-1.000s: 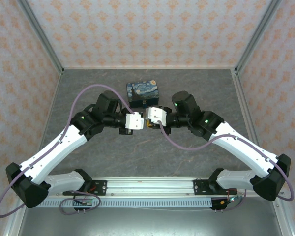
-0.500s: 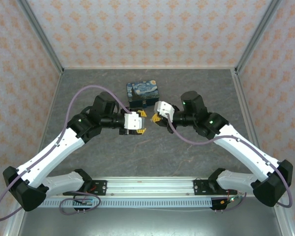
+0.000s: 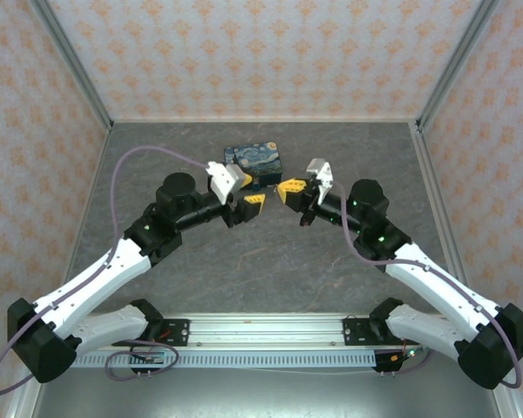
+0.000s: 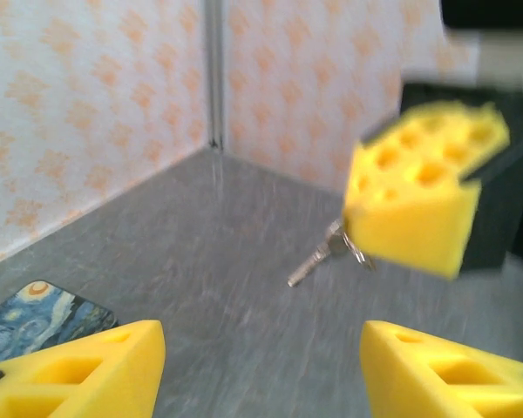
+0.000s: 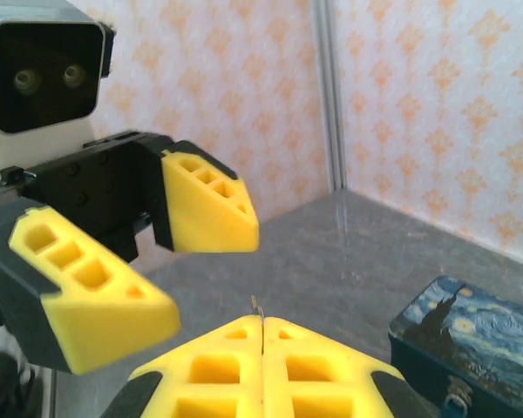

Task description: Unlock a padlock with a key

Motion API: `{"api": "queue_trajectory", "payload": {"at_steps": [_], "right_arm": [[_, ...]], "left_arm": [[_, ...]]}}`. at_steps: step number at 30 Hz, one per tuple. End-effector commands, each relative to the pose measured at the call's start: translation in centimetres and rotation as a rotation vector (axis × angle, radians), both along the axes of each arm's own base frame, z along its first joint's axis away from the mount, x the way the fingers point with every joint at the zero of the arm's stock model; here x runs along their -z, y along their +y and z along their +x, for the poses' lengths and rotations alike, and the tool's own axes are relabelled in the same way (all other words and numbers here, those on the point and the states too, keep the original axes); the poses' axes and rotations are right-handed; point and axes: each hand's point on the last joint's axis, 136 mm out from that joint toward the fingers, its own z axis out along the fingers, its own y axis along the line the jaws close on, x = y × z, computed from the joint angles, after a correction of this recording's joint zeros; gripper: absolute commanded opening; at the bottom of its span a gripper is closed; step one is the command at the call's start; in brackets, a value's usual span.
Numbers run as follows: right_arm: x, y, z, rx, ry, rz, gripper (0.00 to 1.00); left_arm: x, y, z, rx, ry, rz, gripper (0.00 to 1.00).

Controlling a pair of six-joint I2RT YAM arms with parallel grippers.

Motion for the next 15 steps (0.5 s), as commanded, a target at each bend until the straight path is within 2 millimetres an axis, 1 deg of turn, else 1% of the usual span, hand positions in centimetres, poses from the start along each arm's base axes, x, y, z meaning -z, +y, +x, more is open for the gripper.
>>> {"api": "queue_trajectory", "payload": {"at_steps": [1, 5, 8, 12, 15], "right_arm": [[-6.4, -2.0, 0.1, 0.051, -0.004, 0.341, 0.00], [-7.6, -3.2, 0.3, 0.059, 0.059, 0.520, 0.00], [-7.9, -3.8, 0.4, 0.050, 0.115, 0.618, 0.00], [-7.7, -3.7, 0.8, 0.025, 0.193, 0.687, 0.00], [-7.5, -3.2, 0.9, 0.015, 0.222, 0.705, 0.00]], "left_arm": [[-5.8, 1.5, 0.6, -0.111, 0.091, -0.339, 0.62], [-7.8, 2.5, 1.2, -0.167, 0.244, -0.548, 0.67], [-8.7, 2.3, 1.6, -0.155, 0.350, -0.673, 0.68], [-9.5, 1.0, 2.3, -0.077, 0.461, -0.838, 0.68], [-9.9, -0.3, 2.7, -0.020, 0.516, -0.863, 0.64]]}}
